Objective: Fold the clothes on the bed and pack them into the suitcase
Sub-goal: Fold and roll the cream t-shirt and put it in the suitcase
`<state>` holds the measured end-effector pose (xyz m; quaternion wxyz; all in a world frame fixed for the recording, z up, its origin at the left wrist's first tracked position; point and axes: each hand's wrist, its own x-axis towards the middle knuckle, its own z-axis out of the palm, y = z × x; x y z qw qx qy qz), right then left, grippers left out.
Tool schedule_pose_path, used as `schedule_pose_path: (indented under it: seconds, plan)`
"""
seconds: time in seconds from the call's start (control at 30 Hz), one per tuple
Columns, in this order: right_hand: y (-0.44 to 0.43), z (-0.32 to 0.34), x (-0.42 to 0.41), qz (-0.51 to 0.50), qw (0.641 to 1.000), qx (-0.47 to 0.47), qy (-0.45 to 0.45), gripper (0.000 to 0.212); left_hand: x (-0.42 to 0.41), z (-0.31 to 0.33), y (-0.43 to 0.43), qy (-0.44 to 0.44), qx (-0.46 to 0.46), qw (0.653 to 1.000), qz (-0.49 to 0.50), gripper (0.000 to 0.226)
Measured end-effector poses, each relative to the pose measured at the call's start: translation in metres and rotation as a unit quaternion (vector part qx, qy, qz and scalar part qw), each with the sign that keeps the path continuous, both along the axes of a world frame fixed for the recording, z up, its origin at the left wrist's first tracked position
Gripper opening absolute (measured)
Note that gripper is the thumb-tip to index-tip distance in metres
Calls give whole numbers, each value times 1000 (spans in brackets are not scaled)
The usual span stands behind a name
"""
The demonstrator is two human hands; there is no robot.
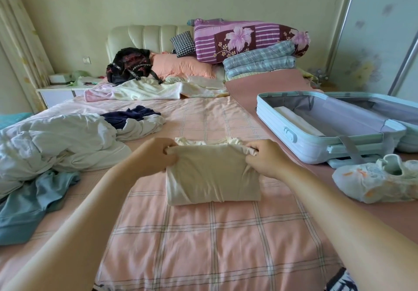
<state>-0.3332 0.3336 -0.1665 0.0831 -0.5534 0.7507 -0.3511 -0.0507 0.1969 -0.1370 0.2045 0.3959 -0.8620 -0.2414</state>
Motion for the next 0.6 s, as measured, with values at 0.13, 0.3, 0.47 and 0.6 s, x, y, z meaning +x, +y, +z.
schedule_pose_path:
  seconds: [0.13, 0.3, 0.47, 0.6]
  plan:
    - [-33, -15, -7, -47, 998, -35, 24, 12, -26, -21, -27, -41, -130, 983, 124, 27]
    - [-65, -41, -19, -87, 989, 25, 120, 42, -67, -54, -14, 1, -197, 980, 35, 37]
    - [-57, -56, -20, -54, 979, 39, 193, 43, -62, -95, -18, -165, -83, 982, -49, 52]
    - [-37, -37, -16, -27, 988, -4, 154, 4, -41, -95, -22, -55, -168, 983, -46, 41]
